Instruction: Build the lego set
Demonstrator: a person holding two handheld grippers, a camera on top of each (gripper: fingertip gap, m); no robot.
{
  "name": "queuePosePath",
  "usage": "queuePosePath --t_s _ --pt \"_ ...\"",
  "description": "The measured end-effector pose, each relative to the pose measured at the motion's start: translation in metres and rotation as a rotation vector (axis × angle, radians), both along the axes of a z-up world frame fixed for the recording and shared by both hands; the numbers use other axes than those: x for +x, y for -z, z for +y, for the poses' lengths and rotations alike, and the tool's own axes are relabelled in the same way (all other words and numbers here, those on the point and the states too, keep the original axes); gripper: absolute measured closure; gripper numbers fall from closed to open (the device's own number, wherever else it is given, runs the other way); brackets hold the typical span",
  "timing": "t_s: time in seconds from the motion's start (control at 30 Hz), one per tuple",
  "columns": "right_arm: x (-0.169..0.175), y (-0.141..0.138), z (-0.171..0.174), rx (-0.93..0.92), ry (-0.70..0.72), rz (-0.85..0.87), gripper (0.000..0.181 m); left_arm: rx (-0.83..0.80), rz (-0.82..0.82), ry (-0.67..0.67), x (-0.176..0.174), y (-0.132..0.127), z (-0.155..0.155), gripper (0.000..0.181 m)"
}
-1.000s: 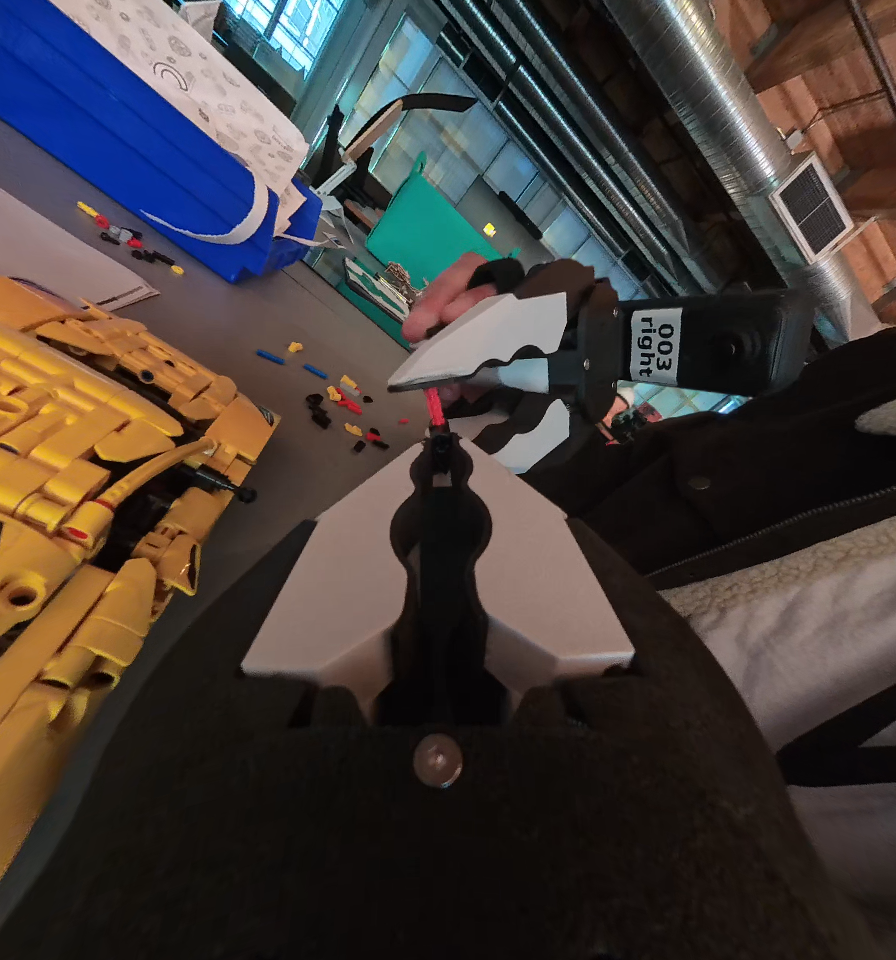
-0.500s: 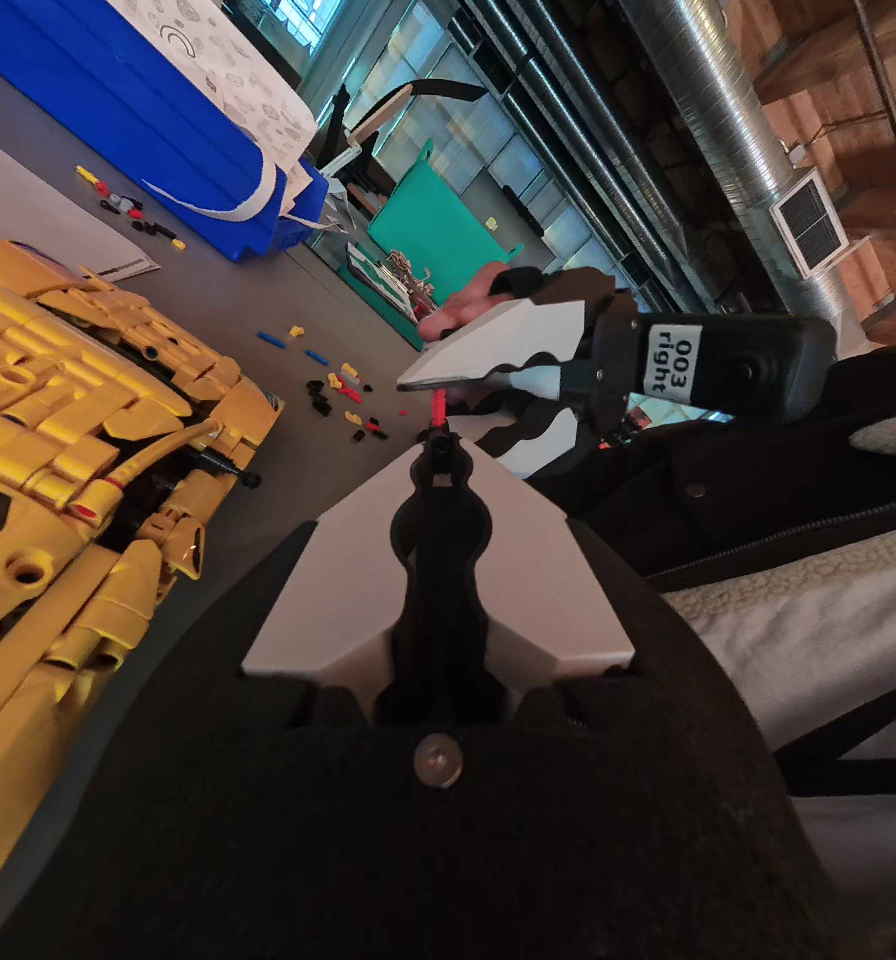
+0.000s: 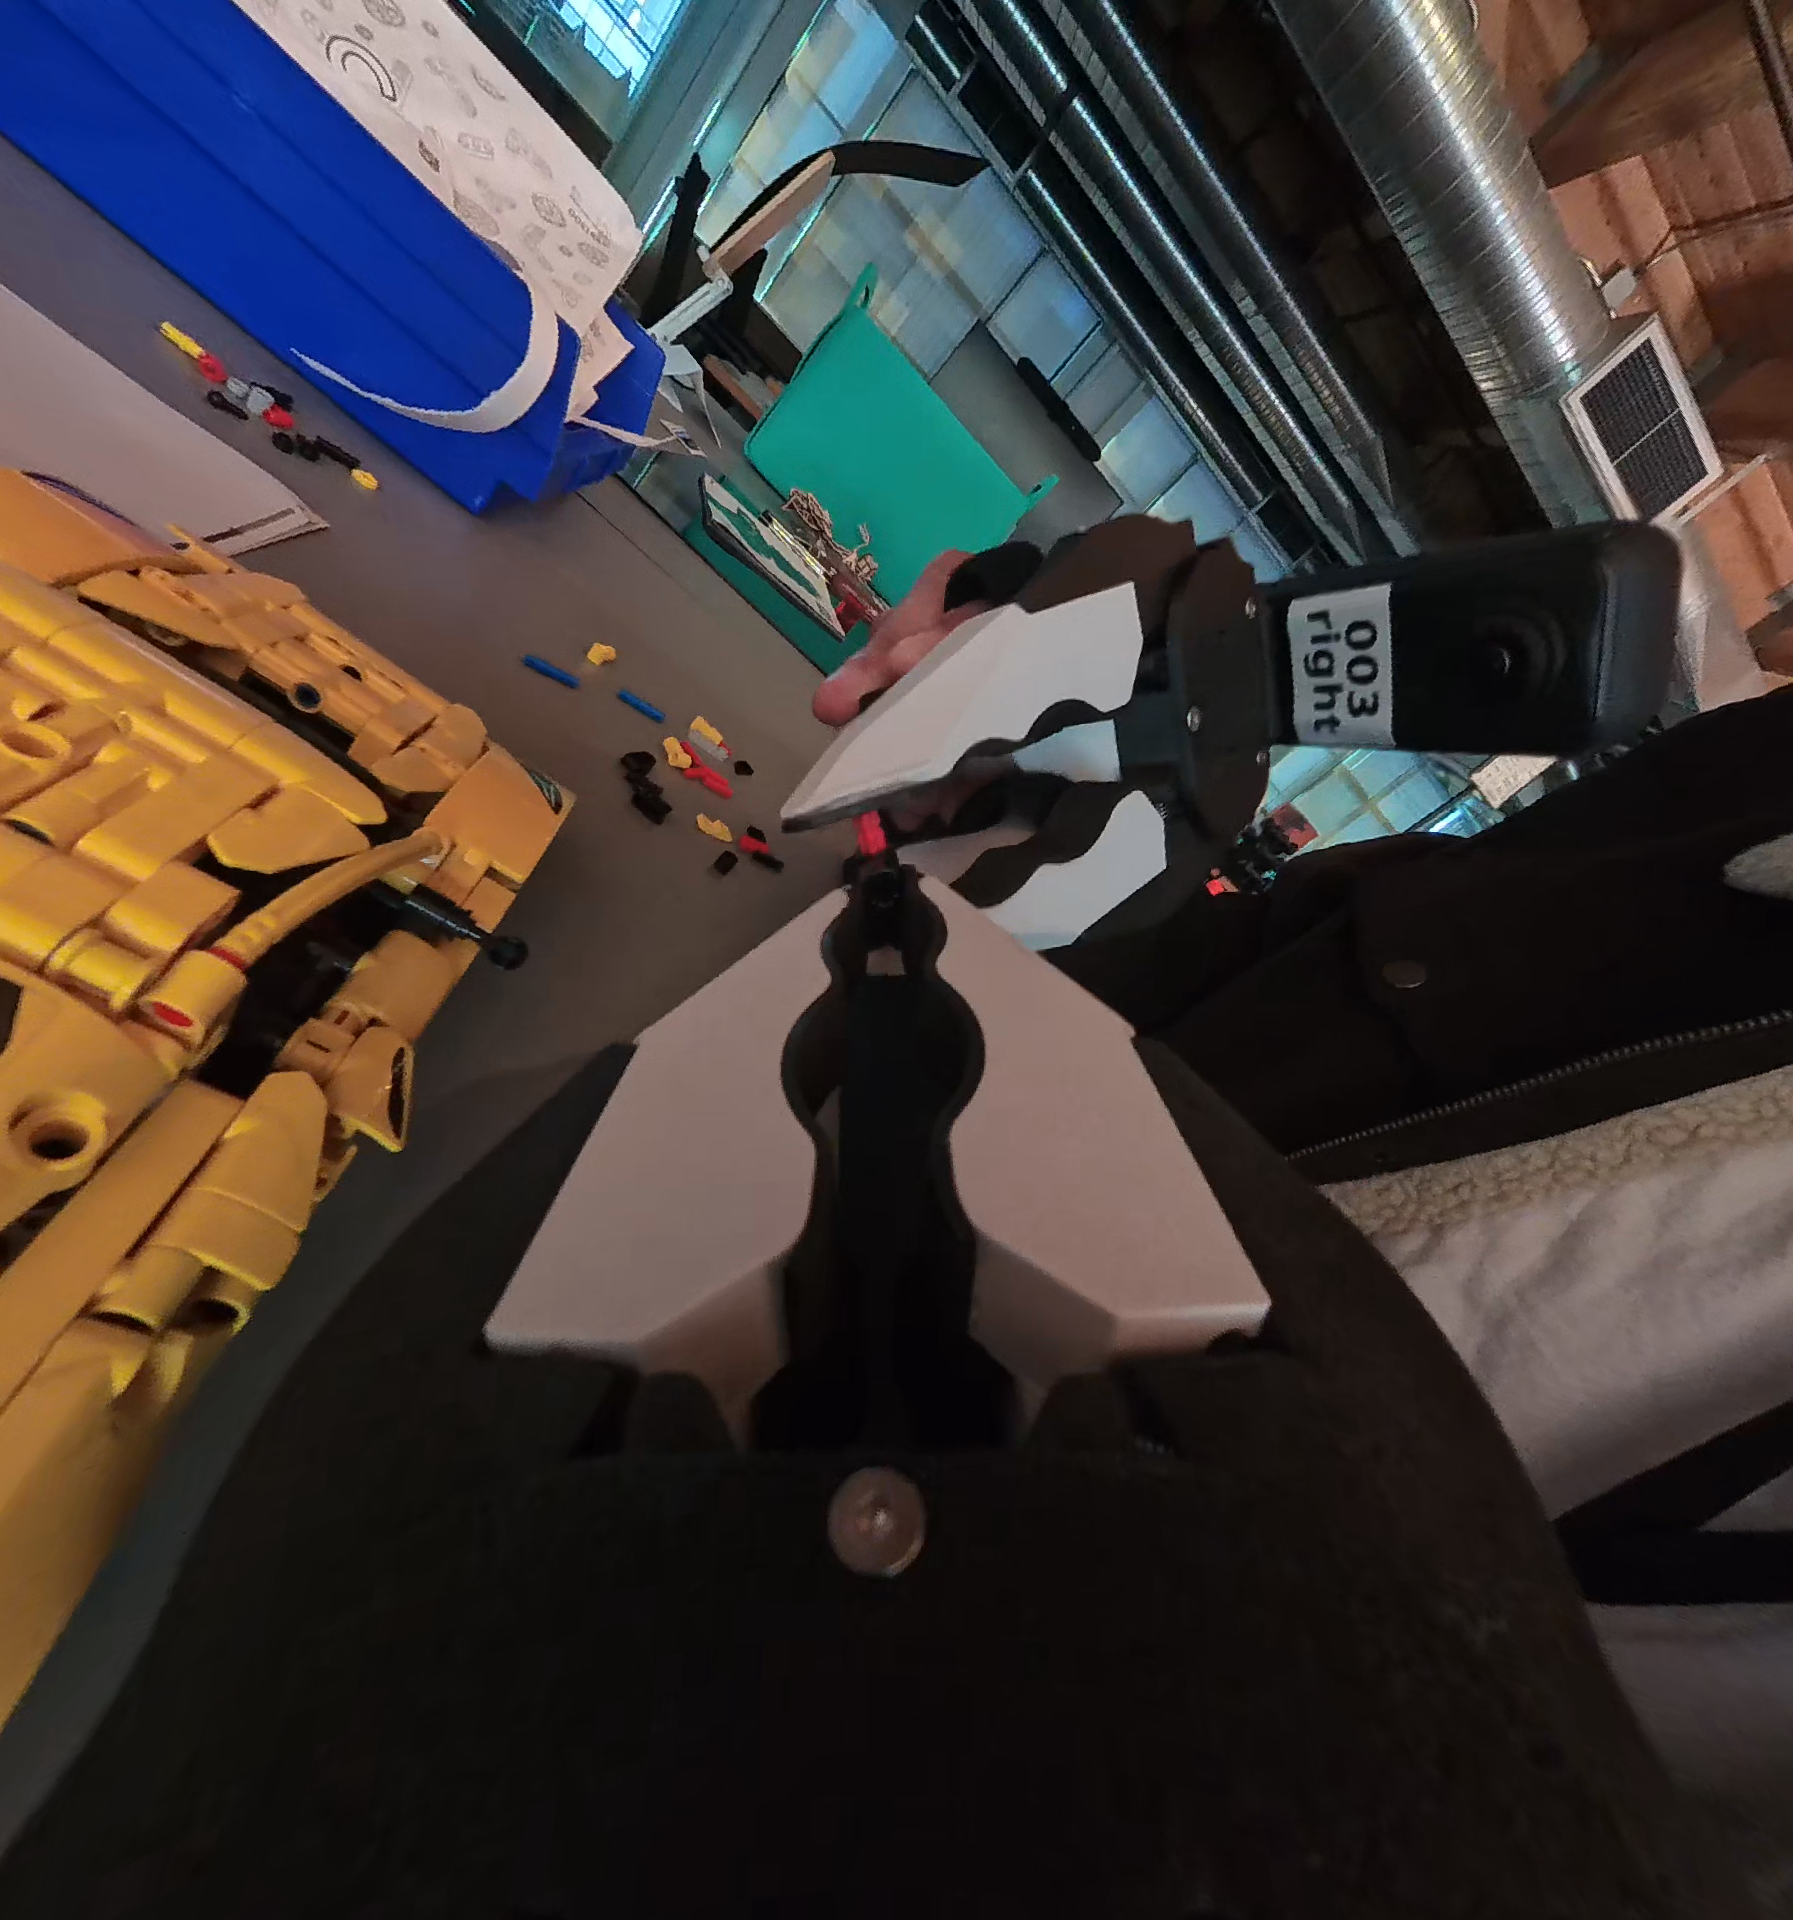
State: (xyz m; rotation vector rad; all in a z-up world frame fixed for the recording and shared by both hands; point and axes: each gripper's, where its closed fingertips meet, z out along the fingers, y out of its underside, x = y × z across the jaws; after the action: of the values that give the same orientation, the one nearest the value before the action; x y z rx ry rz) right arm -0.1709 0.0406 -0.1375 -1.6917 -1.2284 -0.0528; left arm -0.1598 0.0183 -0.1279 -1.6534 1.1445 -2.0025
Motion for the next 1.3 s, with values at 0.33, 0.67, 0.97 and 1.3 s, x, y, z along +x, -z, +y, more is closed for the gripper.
queuePosePath --t_s 0.33,0.67,0.97,1.3 --pt "0.044 -0.026 0.029 0.05 0.193 0.387 0.129 -0.011 -0.036 -0.197 -0.018 -0.016 0.049 0.176" --pt "0.156 -0.036 0.055 0.011 0.524 1.077 0.145 -0.03 -0.079 -0.347 -0.044 -0.026 0.094 0.176" --pt "0.145 -0.018 0.057 -0.088 0.514 1.049 0.155 -0.031 -0.053 -0.319 -0.041 -0.02 0.09 0.175" --pt "0.135 -0.017 0.056 -0.101 0.472 1.019 0.156 0.007 -0.034 -0.291 -0.038 -0.019 0.083 0.175"
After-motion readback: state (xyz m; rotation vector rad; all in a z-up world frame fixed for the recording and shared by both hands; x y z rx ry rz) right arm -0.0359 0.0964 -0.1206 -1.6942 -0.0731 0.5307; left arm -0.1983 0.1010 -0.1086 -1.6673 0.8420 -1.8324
